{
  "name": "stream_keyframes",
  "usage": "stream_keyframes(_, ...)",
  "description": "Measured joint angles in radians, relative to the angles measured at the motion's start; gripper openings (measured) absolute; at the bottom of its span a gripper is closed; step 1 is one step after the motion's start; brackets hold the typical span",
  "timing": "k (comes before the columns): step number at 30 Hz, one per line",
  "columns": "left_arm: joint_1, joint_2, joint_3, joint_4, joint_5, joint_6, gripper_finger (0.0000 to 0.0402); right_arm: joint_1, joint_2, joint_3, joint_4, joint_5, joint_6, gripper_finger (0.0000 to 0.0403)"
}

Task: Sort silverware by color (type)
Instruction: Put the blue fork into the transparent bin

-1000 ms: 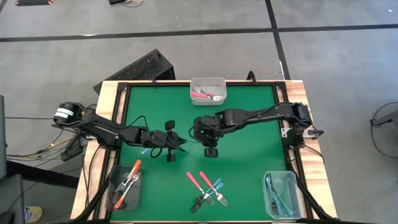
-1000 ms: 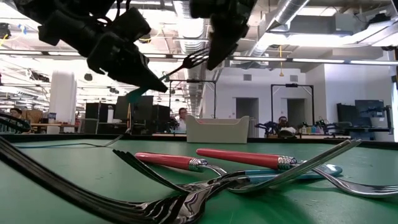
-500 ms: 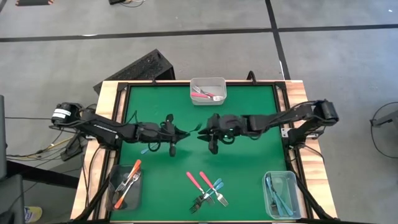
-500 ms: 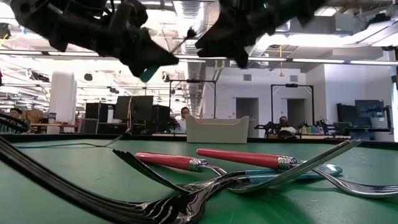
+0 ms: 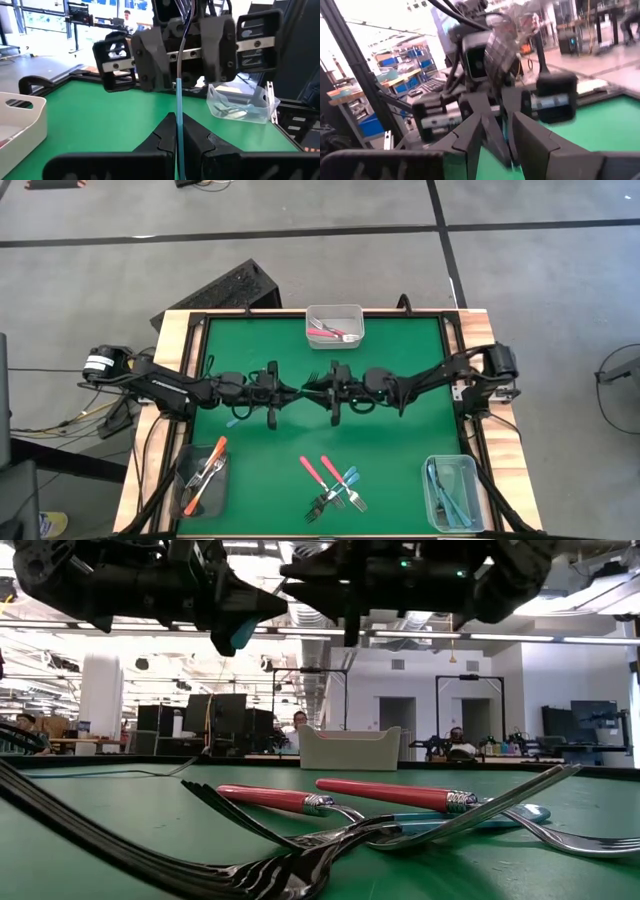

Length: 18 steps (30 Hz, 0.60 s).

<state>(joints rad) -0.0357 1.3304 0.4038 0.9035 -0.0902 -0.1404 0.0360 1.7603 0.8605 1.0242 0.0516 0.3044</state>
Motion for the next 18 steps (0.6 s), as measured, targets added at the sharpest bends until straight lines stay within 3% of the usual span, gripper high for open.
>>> stream_keyframes(5,0.000,0.000,0.000,-0.013,0.001,0.001,0.0000,0.003,0.029,0.050,-0.002,0.004,-0.040,0.0116)
stream_keyframes(10,-0.001,0.000,0.000,-0.048,0.000,-0.001,0.0001,0.000,0.010,0.055,-0.067,0.019,-0.089,0.0021)
stream_keyframes(13,0.000,0.001,0.001,-0.064,0.008,0.017,0.0004,0.001,-0.044,0.059,-0.225,0.040,-0.080,0.0016)
stream_keyframes(18,0.000,-0.002,-0.002,-0.131,-0.005,0.094,0.0036,0.003,-0.188,0.073,-0.678,0.042,0.022,0.0013)
